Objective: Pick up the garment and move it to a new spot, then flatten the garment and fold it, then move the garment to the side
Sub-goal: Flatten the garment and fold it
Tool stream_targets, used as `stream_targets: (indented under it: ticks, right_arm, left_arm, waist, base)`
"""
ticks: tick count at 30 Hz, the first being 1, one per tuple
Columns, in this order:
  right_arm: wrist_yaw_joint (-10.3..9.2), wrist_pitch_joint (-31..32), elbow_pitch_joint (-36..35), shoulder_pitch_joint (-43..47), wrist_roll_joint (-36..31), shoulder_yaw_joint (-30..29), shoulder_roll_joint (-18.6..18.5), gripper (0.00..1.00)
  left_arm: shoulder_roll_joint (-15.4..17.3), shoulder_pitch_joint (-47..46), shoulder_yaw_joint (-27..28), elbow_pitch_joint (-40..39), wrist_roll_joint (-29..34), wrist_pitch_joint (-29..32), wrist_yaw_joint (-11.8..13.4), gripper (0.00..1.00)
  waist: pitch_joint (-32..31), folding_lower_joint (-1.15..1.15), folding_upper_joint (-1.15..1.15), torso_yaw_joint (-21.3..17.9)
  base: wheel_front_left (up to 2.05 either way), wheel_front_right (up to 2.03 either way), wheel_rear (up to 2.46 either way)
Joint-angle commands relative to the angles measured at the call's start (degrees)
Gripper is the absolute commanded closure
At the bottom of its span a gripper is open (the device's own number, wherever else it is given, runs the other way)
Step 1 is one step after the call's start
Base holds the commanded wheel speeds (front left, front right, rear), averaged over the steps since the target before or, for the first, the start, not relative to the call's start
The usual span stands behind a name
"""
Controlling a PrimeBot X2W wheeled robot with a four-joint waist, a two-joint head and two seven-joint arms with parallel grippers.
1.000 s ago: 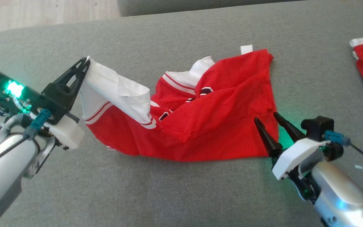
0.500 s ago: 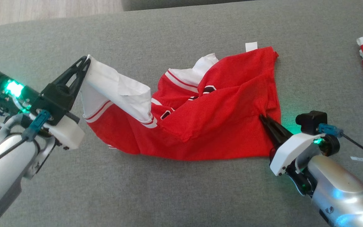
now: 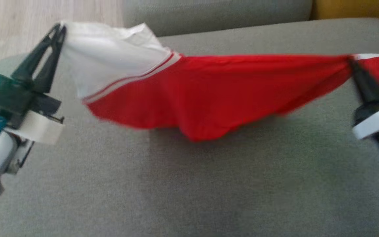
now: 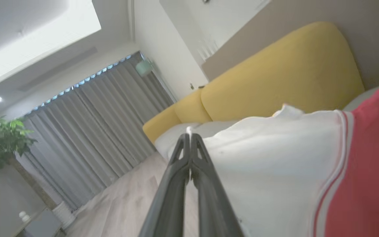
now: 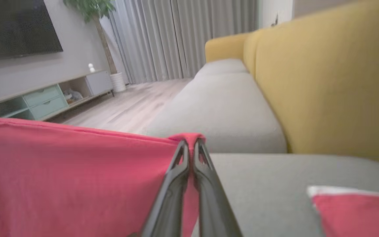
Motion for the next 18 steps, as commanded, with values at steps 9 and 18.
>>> stream_targets:
  ticks: [9,18]
  right_arm:
    - [0.39,3.3,-18.9,-4.8,-0.8,-15.3,-15.6,1.00]
    - [0.39,13.3,-20.5,-18.3,-14.9,-20.0,-12.2,1.00]
  left_arm:
    - [4.5,-13.8,10.2,-6.6,-1.7,-6.7,-3.6,1.00]
    - [-0.5,-29.8,11.0,1.2,-3.3,-4.7,-10.1,1.00]
  waist:
    - [-3.3,0.00,0.00,-2.6]
    - [-2.6,0.00,0.00,-3.1]
  base:
    - [0.00,0.00,0.00]
    - [0.00,0.00,0.00]
